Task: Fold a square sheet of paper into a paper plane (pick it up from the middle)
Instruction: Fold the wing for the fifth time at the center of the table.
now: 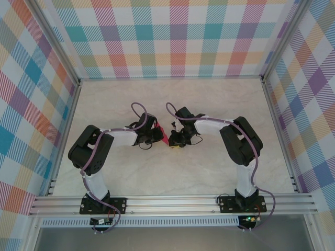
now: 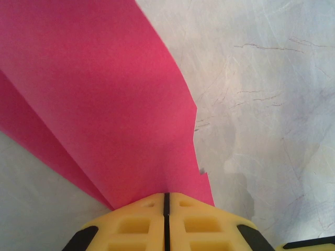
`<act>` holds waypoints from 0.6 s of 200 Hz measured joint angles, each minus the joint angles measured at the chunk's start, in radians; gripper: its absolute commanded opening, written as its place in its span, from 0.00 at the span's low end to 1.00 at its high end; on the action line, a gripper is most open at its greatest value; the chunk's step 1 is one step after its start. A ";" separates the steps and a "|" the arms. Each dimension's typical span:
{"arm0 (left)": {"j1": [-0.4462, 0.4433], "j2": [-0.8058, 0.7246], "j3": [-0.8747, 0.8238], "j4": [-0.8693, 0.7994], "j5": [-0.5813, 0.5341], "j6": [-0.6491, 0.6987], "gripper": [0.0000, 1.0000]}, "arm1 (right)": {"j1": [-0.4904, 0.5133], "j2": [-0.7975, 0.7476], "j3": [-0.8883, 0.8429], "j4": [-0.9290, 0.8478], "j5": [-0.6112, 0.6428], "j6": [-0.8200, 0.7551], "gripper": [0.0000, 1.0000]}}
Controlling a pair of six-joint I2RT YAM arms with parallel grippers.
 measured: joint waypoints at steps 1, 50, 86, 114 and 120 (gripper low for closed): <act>0.000 0.000 0.000 0.000 0.000 0.000 0.09 | 0.000 0.000 0.000 0.000 0.000 0.000 0.16; 0.000 0.000 0.000 0.000 0.000 0.000 0.09 | 0.001 0.015 0.010 -0.008 0.008 -0.011 0.12; 0.000 0.000 0.000 0.000 0.000 0.000 0.09 | 0.001 0.015 0.010 -0.007 0.013 -0.016 0.09; 0.000 0.000 0.000 0.000 0.000 0.000 0.09 | 0.001 0.015 0.010 -0.007 0.014 -0.015 0.07; 0.000 0.000 0.000 0.000 0.000 0.000 0.09 | 0.001 0.015 0.010 -0.007 0.015 -0.015 0.07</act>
